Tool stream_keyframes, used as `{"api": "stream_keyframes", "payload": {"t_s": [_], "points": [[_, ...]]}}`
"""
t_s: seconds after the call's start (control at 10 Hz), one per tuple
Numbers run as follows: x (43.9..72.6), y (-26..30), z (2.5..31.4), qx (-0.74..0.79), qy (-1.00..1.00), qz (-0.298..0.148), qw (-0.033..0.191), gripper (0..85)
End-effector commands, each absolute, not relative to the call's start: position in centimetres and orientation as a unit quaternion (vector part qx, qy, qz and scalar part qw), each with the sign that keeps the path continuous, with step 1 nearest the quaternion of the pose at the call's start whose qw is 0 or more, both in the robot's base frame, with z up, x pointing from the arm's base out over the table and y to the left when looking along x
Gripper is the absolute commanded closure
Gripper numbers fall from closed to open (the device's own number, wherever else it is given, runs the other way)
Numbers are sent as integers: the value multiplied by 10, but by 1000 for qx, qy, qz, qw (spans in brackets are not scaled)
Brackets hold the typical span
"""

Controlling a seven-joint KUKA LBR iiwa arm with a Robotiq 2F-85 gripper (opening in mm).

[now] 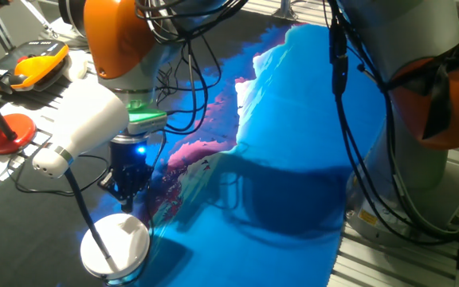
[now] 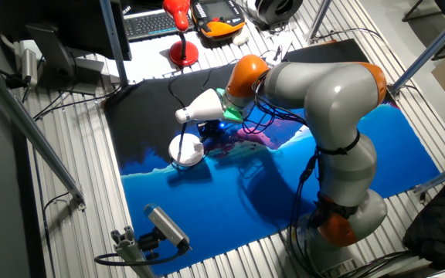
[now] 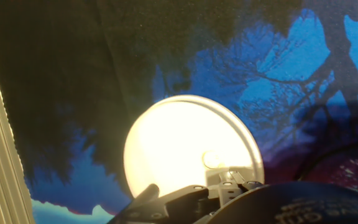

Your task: Turn on the desk lamp by pressing the button

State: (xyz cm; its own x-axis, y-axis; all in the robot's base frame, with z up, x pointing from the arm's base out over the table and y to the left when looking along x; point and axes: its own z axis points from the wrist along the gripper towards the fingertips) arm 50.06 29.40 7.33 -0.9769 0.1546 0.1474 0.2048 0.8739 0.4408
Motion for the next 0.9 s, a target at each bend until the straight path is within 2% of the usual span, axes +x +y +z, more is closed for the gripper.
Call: {"api": "stream_keyframes", "payload": {"t_s": [0.0,0.8], "points": [[502,295,72,-94,-967,-232,53,850],[507,306,61,-94,-967,-234,44,850]]}}
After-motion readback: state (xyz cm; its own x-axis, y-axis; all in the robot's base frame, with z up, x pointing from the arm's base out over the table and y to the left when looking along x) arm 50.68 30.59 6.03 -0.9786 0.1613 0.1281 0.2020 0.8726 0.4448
